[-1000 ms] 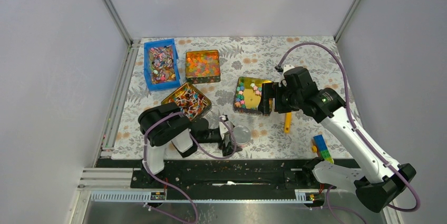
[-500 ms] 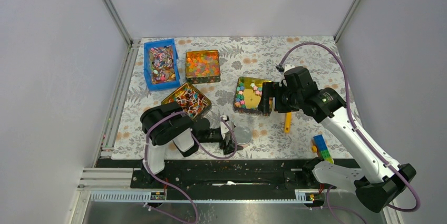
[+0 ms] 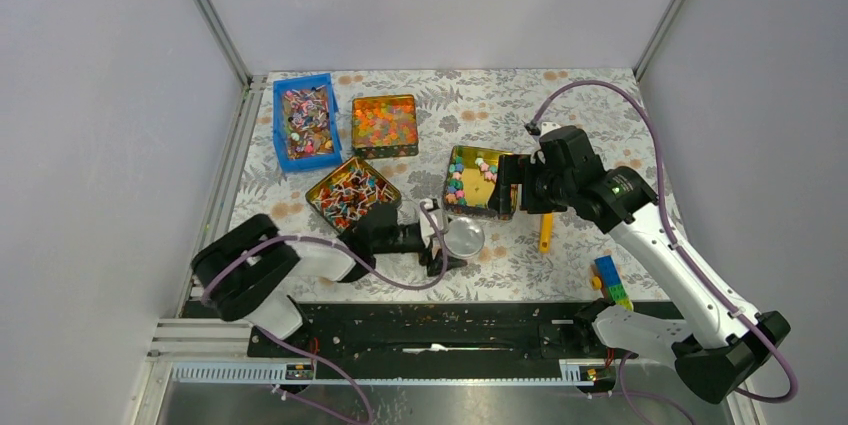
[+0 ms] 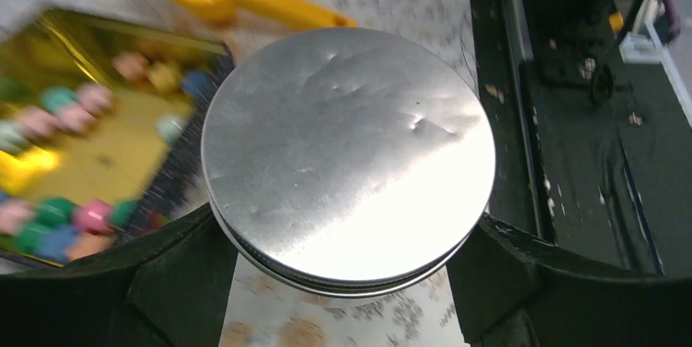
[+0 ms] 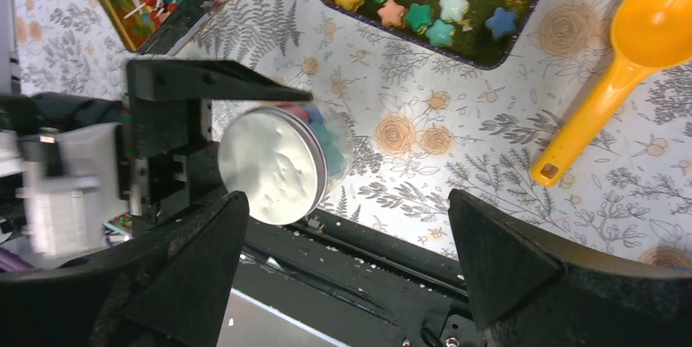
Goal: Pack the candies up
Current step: Pick up the packing bottle from the center of the board, then screw the bottle lid onto the packing bottle.
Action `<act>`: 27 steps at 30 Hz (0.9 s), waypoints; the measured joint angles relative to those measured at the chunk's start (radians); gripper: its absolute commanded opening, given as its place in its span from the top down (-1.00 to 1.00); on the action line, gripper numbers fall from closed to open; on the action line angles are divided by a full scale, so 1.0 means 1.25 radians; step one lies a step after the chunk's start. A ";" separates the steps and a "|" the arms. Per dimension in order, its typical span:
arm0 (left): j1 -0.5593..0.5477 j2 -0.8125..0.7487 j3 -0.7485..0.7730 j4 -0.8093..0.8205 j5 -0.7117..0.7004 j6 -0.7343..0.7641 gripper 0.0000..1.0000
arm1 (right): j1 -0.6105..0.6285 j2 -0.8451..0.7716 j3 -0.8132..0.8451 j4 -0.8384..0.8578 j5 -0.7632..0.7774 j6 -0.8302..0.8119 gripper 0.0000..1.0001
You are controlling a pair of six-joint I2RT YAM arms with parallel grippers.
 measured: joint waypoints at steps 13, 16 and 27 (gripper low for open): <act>0.155 -0.296 0.229 -0.458 0.000 0.072 -0.20 | -0.008 0.099 0.134 0.070 -0.209 0.035 -0.99; 0.180 -0.322 0.281 -0.533 0.004 0.085 -0.20 | -0.009 0.130 0.161 0.117 -0.274 0.072 -0.99; 0.228 -0.388 0.393 -0.681 0.043 0.112 -0.18 | -0.010 0.245 0.175 0.286 -0.447 0.244 -0.99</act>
